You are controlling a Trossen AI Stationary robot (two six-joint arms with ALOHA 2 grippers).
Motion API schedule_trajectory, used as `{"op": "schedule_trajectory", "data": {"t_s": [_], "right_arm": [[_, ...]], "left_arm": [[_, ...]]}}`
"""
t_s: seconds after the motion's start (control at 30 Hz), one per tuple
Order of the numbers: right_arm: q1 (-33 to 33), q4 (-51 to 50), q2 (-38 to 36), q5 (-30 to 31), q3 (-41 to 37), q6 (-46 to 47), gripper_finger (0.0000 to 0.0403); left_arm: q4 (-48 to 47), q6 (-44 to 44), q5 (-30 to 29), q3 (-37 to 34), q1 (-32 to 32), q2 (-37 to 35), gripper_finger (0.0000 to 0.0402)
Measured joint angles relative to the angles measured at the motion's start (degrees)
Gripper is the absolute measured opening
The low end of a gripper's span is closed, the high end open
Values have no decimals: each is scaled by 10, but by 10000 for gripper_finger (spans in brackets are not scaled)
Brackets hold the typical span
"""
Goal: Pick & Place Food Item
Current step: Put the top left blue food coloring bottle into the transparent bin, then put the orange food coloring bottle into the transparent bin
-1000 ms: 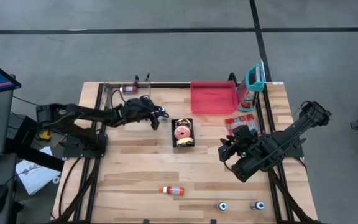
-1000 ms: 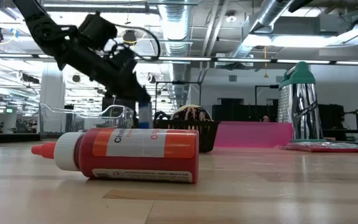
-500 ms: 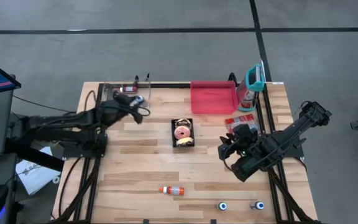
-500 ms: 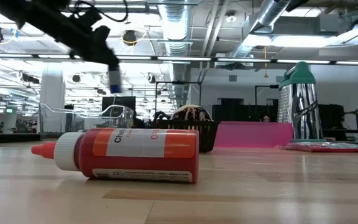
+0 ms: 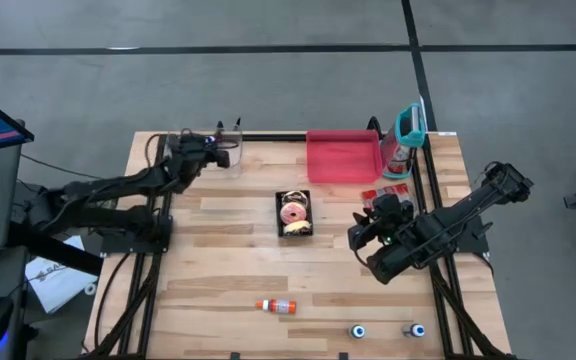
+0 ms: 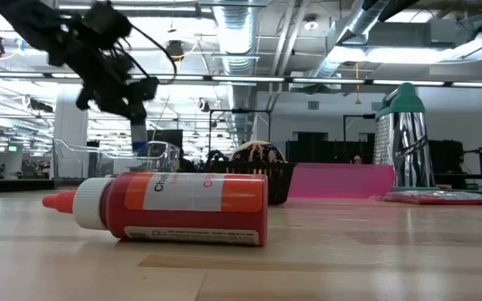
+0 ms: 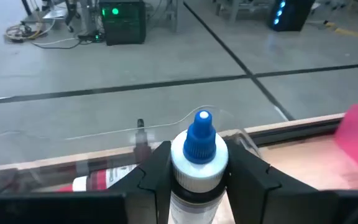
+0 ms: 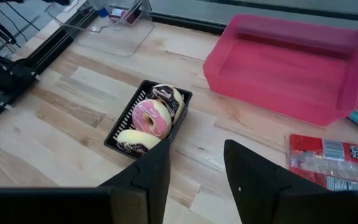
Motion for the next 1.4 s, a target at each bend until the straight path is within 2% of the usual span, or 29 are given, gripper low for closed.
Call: {"op": "schedule_trajectory", "data": {"t_s": [0.13, 0.37, 0.57, 0.97, 1.2, 1.3, 1.4], "right_arm": [[-7, 1, 0, 0, 0, -2, 143], [-6, 2, 0, 5, 0, -1, 143], [-6, 2, 0, 5, 0, -1, 143], [0, 6, 0, 9, 0, -1, 143], [5, 6, 0, 11, 0, -1, 143], [8, 7, 0, 14, 0, -1, 143], [11, 10, 0, 15, 0, -1, 143]], "left_arm": [[61, 8, 20, 14, 30, 73, 105], [63, 9, 46, 81, 54, 203, 105], [63, 7, 52, 112, 55, 269, 105], [52, -36, 62, 112, 88, 283, 109], [51, -36, 65, 112, 91, 278, 237], [49, -33, 77, 112, 86, 261, 255], [43, 0, 112, 112, 75, 220, 253]]}}
